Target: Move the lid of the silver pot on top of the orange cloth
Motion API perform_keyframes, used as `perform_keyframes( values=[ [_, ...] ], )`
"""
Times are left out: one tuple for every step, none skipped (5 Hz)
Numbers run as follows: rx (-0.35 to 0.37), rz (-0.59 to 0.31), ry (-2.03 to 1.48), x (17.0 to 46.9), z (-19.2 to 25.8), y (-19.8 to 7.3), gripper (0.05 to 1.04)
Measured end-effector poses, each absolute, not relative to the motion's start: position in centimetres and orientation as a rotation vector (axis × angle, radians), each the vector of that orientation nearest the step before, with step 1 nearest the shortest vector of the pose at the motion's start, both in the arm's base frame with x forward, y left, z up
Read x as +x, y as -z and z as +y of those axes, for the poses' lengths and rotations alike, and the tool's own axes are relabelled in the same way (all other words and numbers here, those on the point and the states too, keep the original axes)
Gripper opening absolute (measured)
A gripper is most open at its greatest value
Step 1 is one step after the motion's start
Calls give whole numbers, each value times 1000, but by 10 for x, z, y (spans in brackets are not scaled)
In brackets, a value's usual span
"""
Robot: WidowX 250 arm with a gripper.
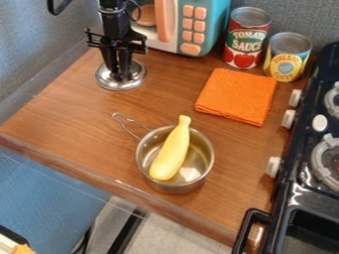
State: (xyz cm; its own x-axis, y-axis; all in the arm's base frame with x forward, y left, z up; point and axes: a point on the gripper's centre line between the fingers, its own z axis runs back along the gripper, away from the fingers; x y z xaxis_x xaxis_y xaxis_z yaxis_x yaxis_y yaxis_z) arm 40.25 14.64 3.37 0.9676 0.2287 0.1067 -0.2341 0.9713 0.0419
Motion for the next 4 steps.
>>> perform_keyframes(
  values=[
    [61,-127,-191,403,120,-53,288],
    [48,-177,-111,407,73,-80,288],
    [29,-174,-21,409,23,-80,288],
    [25,-177,57,409,-26,-80,288]
  ],
)
